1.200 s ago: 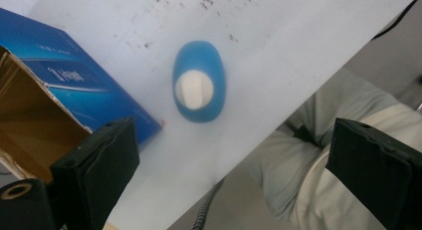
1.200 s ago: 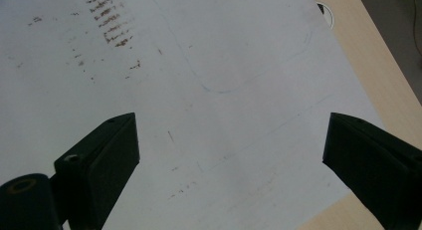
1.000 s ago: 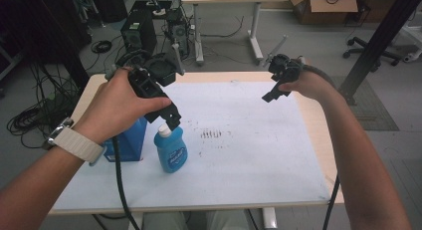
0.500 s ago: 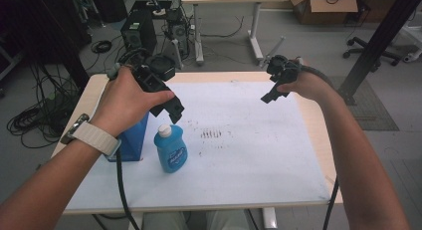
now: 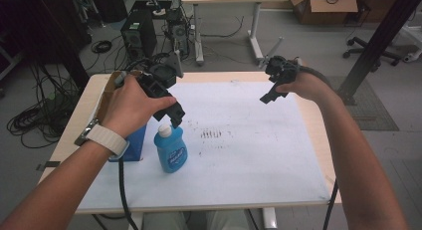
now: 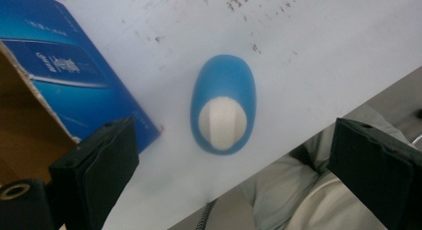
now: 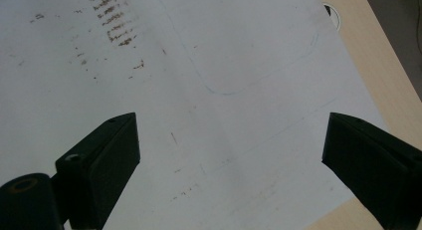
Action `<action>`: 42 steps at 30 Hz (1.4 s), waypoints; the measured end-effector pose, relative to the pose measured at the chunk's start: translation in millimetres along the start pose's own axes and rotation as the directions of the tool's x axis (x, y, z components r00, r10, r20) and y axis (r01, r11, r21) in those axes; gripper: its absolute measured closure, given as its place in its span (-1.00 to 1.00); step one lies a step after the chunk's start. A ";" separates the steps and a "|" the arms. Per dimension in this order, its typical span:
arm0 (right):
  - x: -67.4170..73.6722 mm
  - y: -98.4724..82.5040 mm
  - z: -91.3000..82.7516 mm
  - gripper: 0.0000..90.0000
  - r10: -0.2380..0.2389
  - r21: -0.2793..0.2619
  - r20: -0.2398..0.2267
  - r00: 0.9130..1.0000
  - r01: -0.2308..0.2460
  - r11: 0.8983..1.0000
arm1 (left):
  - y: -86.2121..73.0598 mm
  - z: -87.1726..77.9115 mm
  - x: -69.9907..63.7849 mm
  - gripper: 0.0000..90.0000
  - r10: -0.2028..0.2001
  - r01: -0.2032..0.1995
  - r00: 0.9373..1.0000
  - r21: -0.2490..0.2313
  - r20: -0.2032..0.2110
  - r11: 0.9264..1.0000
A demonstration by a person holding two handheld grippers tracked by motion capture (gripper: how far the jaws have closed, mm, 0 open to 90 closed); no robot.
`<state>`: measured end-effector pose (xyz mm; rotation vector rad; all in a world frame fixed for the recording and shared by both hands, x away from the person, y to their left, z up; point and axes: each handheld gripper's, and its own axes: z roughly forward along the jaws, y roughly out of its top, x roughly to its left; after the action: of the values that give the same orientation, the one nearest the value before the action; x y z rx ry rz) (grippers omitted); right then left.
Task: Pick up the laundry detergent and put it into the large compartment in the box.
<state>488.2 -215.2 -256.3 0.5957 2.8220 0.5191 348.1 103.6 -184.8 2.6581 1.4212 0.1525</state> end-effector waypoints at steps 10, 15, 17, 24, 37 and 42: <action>-0.1 0.6 0.6 -0.82 -0.002 0.000 -0.002 1.000 0.002 1.000 | 2.0 21.3 -0.2 -0.86 0.044 -0.044 0.999 0.016 0.017 0.999; -0.2 0.4 0.8 -0.82 0.000 -0.004 -0.003 1.000 0.000 1.000 | 2.2 35.7 -1.9 -0.86 0.073 -0.074 0.996 0.013 0.044 0.997; -0.4 0.3 0.7 -0.82 0.001 -0.003 -0.004 1.000 -0.001 1.000 | 1.8 39.7 -1.4 -0.86 0.083 -0.084 0.995 0.019 0.048 0.996; 0.1 0.0 0.5 -0.82 -0.001 -0.004 -0.004 1.000 0.001 1.000 | 1.2 50.1 0.9 -0.86 0.082 -0.083 0.995 0.030 0.051 0.996; 1.5 0.2 4.3 -0.82 -0.001 0.002 -0.010 1.000 0.001 1.000 | -1.0 71.7 4.4 -0.86 0.059 -0.062 0.996 0.042 0.068 0.997; 1.9 0.9 3.9 -0.82 0.001 -0.004 -0.011 1.000 -0.001 1.000 | -1.4 78.7 4.7 -0.86 0.062 -0.066 0.995 0.051 0.072 0.997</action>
<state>487.9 -212.5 -259.7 0.5952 2.8304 0.5293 361.1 103.5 -262.6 2.7238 1.3388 0.0269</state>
